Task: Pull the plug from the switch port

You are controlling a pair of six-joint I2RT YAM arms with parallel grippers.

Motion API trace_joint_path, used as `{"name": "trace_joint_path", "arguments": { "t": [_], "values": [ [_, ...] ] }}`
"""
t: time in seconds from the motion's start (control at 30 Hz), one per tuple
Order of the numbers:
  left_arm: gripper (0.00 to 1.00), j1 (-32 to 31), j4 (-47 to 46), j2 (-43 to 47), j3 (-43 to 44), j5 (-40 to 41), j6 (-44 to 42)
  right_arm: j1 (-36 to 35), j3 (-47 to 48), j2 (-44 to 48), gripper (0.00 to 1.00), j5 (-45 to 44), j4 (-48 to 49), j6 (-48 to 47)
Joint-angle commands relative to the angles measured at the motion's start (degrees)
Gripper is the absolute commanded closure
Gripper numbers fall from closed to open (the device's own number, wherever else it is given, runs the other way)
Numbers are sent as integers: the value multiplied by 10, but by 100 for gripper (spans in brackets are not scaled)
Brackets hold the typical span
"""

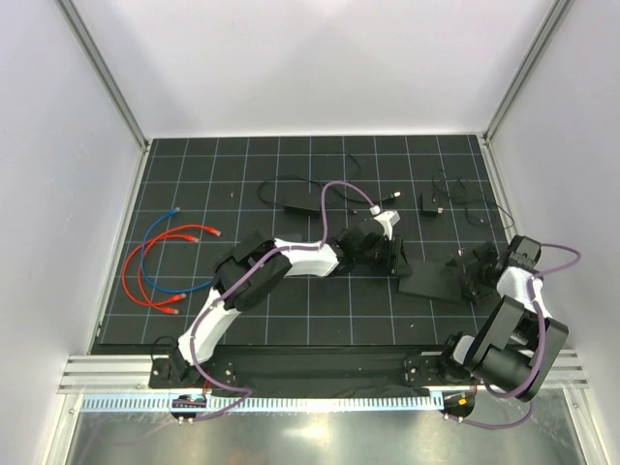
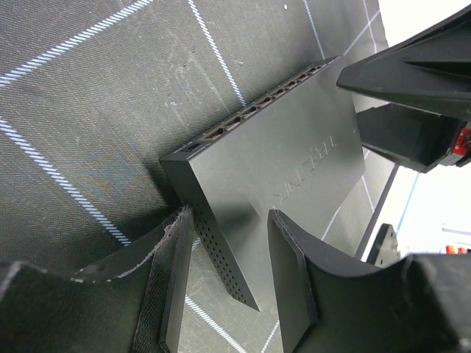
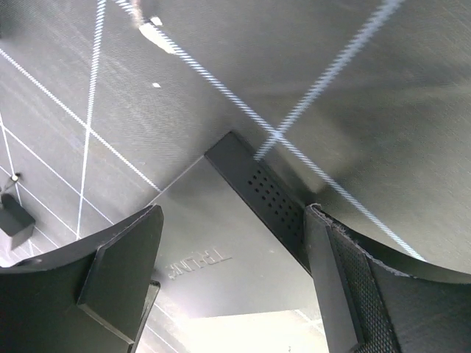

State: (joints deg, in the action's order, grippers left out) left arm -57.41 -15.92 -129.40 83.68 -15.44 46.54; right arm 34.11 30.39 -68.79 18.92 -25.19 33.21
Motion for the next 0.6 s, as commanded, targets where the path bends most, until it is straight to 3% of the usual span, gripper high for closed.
{"name": "trace_joint_path", "arguments": {
  "t": [0.0, 0.3, 0.57],
  "values": [
    [51, -4, -10, -5, 9, -16, 9, -30, 8, -26, 16, 54, 9, 16],
    [52, -12, -19, -23, 23, -27, 24, -114, 55, -44, 16, 44, 12, 29],
    [50, -11, 26, -51, 89, -31, -16, -163, 17, -23, 16, 67, 26, 69]
  ]
}}
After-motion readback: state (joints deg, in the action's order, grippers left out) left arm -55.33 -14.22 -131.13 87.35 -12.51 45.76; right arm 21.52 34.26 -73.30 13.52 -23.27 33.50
